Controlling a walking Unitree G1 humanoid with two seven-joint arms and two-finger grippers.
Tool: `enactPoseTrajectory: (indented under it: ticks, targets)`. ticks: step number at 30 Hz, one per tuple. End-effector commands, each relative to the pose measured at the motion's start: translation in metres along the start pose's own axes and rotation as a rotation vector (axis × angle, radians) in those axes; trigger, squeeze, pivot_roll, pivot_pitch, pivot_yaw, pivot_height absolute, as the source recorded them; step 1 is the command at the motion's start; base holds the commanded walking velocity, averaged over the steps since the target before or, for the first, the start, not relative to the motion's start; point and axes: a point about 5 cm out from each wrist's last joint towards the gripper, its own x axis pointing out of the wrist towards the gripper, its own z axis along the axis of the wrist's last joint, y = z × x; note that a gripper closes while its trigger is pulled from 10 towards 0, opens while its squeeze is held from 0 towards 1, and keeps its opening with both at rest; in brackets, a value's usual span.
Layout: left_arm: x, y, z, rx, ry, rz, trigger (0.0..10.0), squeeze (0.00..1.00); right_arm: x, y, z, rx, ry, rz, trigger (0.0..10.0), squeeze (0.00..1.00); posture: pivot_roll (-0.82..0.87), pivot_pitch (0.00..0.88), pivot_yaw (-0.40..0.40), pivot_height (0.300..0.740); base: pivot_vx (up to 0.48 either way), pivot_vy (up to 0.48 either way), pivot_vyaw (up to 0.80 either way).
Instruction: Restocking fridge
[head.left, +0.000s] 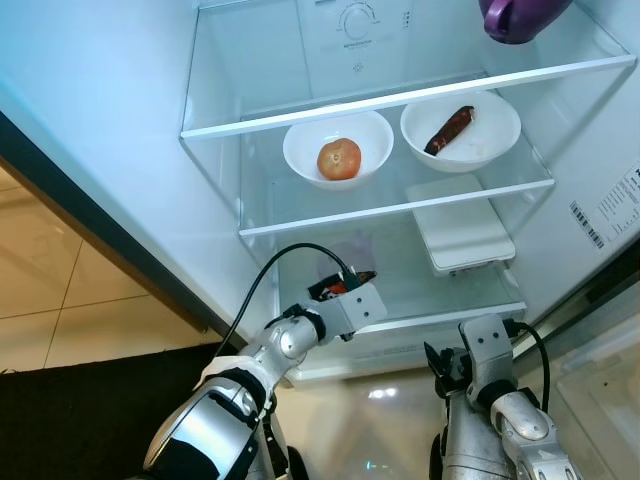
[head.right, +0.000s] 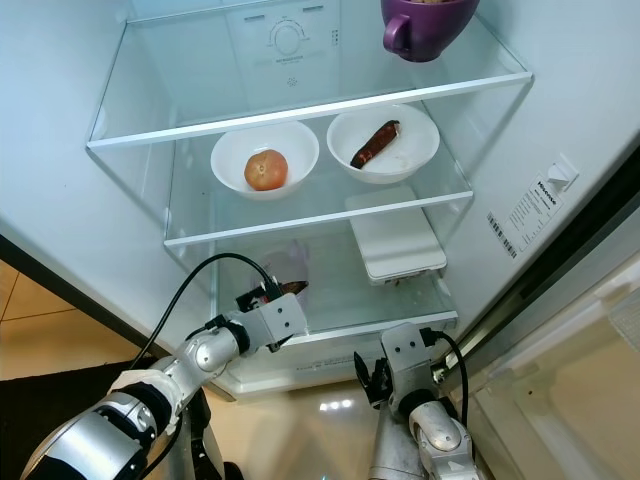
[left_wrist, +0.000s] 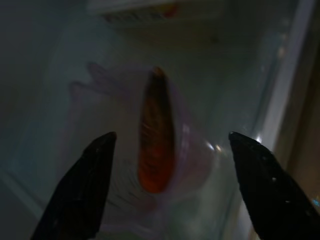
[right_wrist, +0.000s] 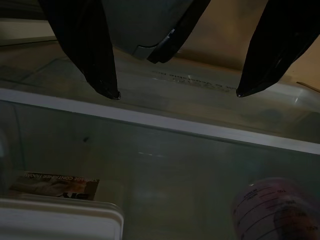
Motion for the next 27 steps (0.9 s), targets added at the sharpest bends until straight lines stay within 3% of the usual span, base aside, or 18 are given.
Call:
enactPoseTrajectory:
  ticks: [1,6,10,12,13,18,20,21,24,27]
  targets:
    - [-0.001,0.006,0.001,-0.014,-0.03,0.017,10.0,1.0,-0.001,0.005,-0.003,0.014,0.021,0.009,10.0,0.0,-0.1,0.319,0.11,0.447,0.0,0.0,0.0]
    - [0.0,0.014,0.018,-0.027,-0.158,0.012,10.0,1.0,0.002,0.005,0.0,0.017,0.015,0.01,10.0,0.0,-0.09,0.308,0.11,0.447,0.0,0.0,0.0]
    - [-0.005,0.008,0.025,-0.046,-0.248,-0.059,10.0,1.0,0.004,0.004,0.003,0.019,0.006,0.009,10.0,0.0,-0.09,0.302,0.112,0.447,0.0,0.0,0.0]
    - [-0.01,0.004,0.024,-0.066,-0.282,-0.086,10.0,0.15,0.005,0.003,0.005,0.02,-0.001,0.006,10.0,0.0,-0.08,0.298,0.113,0.447,0.0,0.0,0.0]
    - [-0.014,0.001,0.022,-0.084,-0.296,-0.099,10.0,0.0,0.004,0.002,0.005,0.025,-0.008,0.003,10.0,0.0,-0.07,0.295,0.115,0.447,0.0,0.0,0.0]
    - [-0.028,-0.007,0.014,-0.14,-0.322,-0.116,10.0,0.0,0.006,0.0,0.01,0.074,-0.036,0.005,10.0,0.0,-0.06,0.286,0.114,0.447,0.0,0.0,0.0]
    - [-0.044,-0.018,0.006,-0.232,-0.322,-0.094,10.0,0.0,0.007,-0.001,0.019,0.112,-0.093,0.016,10.0,0.0,-0.05,0.272,0.111,0.447,0.0,0.0,0.0]
    - [-0.044,-0.018,0.006,-0.232,-0.322,-0.094,10.0,0.0,0.007,-0.001,0.019,0.112,-0.093,0.016,10.0,0.0,-0.05,0.272,0.111,0.447,0.0,0.0,0.0]
    - [-0.064,-0.033,0.001,-0.381,-0.314,-0.059,10.0,0.0,0.009,-0.003,0.021,0.138,-0.115,0.018,10.0,0.0,-0.04,0.259,0.105,0.462,0.0,0.0,0.0]
    - [-0.07,-0.037,-0.001,-0.421,-0.306,-0.049,10.0,0.0,0.01,-0.002,0.021,0.142,-0.11,0.026,10.0,0.0,-0.03,0.253,0.102,0.467,0.0,0.0,0.0]
